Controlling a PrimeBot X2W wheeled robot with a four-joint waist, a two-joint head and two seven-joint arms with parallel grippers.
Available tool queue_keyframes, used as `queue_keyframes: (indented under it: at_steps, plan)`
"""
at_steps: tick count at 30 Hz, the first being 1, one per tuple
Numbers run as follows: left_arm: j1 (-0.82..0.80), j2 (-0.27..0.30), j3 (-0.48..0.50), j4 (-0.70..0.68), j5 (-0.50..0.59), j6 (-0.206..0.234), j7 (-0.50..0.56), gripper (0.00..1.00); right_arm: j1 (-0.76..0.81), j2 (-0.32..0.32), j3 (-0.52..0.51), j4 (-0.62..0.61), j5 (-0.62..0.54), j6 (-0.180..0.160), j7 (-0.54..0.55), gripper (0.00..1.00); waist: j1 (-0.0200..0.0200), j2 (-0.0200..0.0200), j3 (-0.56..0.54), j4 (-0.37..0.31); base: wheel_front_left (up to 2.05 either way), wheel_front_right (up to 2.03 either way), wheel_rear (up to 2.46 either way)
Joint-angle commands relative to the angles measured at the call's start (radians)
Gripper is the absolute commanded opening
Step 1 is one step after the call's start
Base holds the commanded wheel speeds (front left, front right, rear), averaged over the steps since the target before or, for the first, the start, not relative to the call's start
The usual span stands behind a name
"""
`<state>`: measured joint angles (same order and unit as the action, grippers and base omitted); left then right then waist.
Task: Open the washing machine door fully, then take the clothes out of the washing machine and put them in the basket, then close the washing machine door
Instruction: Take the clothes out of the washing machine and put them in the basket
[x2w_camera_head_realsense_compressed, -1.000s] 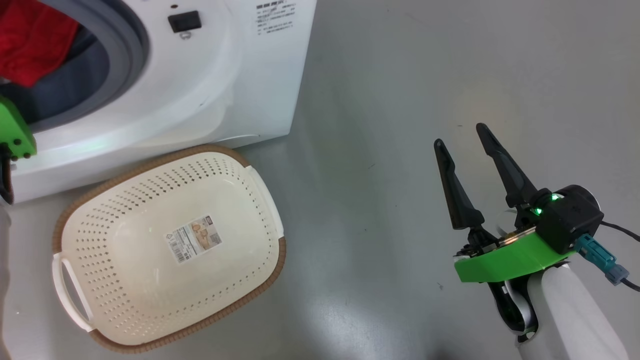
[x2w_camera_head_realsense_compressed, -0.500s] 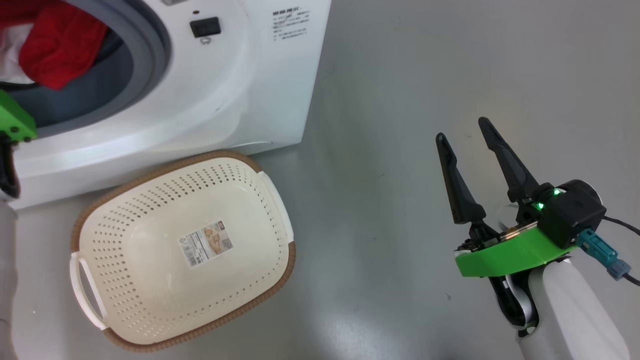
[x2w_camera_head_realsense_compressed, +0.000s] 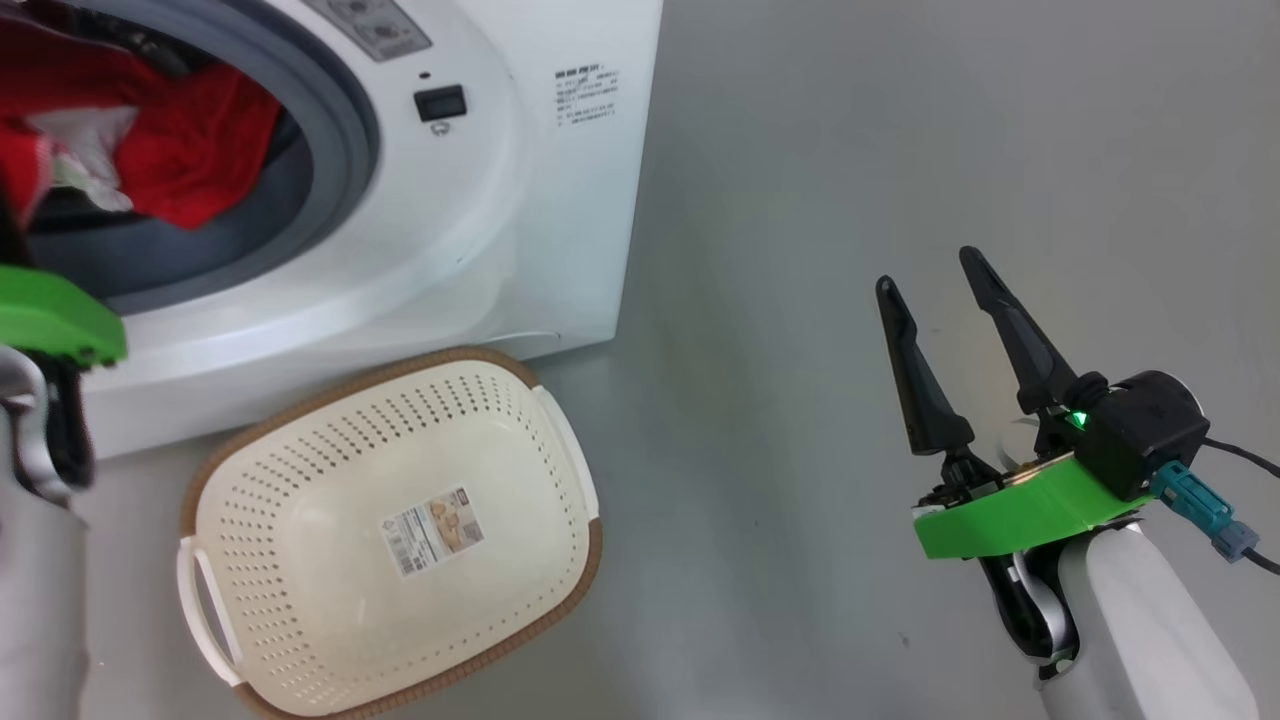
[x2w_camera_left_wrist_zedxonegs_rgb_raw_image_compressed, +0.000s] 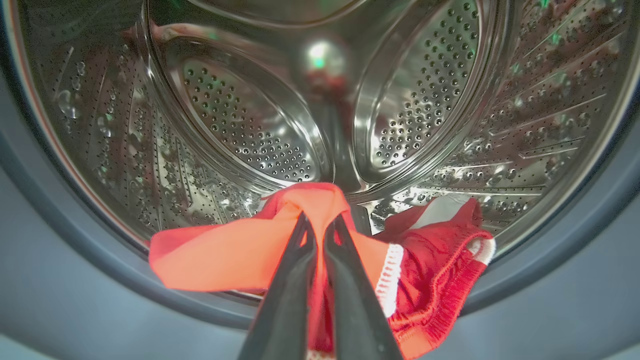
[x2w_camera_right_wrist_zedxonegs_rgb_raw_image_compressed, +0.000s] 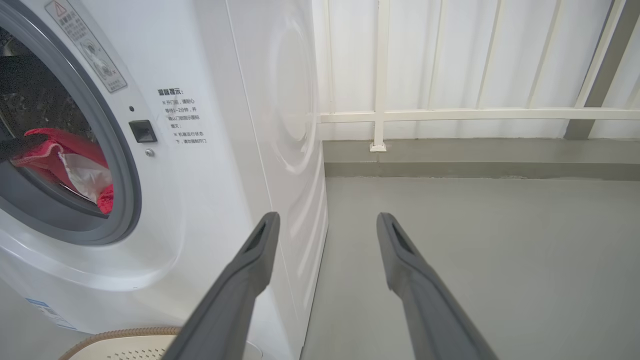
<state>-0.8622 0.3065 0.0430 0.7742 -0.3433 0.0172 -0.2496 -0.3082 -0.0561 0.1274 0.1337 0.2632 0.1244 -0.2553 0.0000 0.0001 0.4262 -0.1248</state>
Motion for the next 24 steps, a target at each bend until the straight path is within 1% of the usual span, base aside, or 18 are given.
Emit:
queue_keyframes:
  at_steps: [1, 4, 10, 16, 23, 24]
  plan:
    - [0.043, 0.039, 0.028, -0.054, 0.001, 0.002, -0.012, 0.0, 0.022, 0.004, 0.013, -0.018, 0.016, 0.006, -0.006, 1.0, 0.0, -0.0001, -0.036, 0.01, 0.0, 0.0, 0.0]
    - [0.092, 0.031, 0.026, -0.11, 0.002, 0.001, -0.012, 0.0, 0.032, 0.001, 0.012, -0.015, 0.016, 0.006, -0.006, 1.0, 0.0, -0.0001, -0.067, 0.018, 0.0, 0.0, 0.0]
    - [0.178, 0.018, 0.02, -0.251, -0.002, 0.016, 0.002, 0.0, 0.049, -0.004, 0.01, -0.009, 0.018, 0.006, -0.006, 1.0, 0.0, -0.0001, -0.124, 0.03, 0.0, 0.0, 0.0]
    - [0.274, 0.011, 0.009, -0.439, 0.0, 0.042, 0.058, 0.0, 0.068, -0.004, 0.011, 0.0, 0.022, 0.006, -0.006, 1.0, 0.0, -0.0001, -0.172, 0.034, 0.0, 0.0, 0.0]
    - [0.382, 0.014, 0.004, -0.67, 0.007, 0.082, 0.138, 0.0, 0.086, -0.004, 0.014, 0.003, 0.026, 0.006, -0.006, 1.0, 0.0, -0.0001, -0.222, 0.026, 0.0, 0.0, 0.0]
    - [0.382, 0.014, 0.004, -0.67, 0.007, 0.082, 0.138, 0.0, 0.086, -0.004, 0.014, 0.003, 0.026, 0.006, -0.006, 1.0, 0.0, -0.0001, -0.222, 0.026, 0.0, 0.0, 0.0]
